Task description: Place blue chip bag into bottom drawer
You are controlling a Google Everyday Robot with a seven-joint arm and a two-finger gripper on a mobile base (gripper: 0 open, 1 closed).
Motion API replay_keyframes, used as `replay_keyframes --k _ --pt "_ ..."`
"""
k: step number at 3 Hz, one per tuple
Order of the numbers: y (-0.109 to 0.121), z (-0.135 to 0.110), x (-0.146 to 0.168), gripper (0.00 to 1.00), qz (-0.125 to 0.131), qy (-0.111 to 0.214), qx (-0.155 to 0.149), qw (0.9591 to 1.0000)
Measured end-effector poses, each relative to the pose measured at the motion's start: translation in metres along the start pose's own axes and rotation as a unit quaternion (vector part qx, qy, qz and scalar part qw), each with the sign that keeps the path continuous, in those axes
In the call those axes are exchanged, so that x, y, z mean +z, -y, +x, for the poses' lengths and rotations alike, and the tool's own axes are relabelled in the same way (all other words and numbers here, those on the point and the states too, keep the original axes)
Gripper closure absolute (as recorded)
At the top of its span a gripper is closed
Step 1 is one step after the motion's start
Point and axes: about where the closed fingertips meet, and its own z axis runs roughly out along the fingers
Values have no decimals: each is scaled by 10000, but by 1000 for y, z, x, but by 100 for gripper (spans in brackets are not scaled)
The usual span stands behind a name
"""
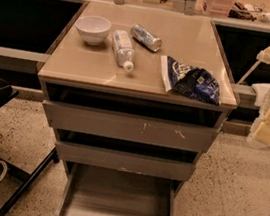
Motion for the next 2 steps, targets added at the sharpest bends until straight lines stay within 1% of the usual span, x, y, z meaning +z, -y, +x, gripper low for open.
replay_keyframes --k 1,2 --pt "0 0 0 0 -1 2 -1 10000" --pt "4 -2 0 0 -50 137 -68 9999"
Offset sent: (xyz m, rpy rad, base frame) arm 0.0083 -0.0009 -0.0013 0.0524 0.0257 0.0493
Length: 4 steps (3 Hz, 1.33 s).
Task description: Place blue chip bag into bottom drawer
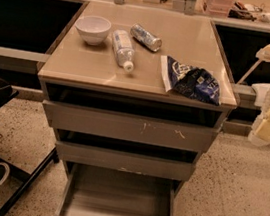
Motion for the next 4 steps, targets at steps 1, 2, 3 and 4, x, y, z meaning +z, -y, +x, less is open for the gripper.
replay_keyframes --k 1,2,3,4 --pt "30 -6 19 0 -246 401 -131 9988" --pt "79 -10 52 0 -491 826 -97 9953" --pt "123 -5 89 0 -595 1089 119 9922" --pt "154 8 126 0 -634 1164 446 9902"
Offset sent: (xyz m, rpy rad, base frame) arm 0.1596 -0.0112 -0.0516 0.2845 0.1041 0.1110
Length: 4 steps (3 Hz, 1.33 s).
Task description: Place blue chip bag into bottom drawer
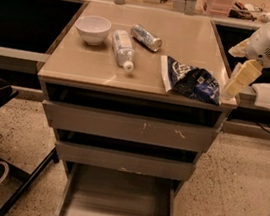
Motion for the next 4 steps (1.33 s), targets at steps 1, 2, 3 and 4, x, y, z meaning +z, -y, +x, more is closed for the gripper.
replay_keyframes --k 1,2,3,4 --pt "17 20 25 0 -105 29 268 9996" --pt "19 26 49 0 -326 3 323 9989" --pt "17 18 64 0 -490 47 213 9986" --pt "10 -4 60 0 -470 201 -105 9986"
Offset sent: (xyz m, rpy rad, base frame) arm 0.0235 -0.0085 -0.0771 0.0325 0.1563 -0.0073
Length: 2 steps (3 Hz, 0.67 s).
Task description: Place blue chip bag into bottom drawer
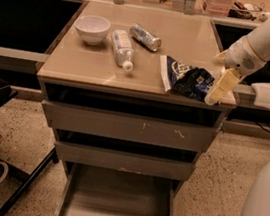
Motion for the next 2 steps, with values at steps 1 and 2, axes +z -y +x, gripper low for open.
replay_keyframes --k 1,2 --pt "0 -2 -1 19 12 8 -15 10000" --pt "0 -2 -1 42 12 8 -15 10000"
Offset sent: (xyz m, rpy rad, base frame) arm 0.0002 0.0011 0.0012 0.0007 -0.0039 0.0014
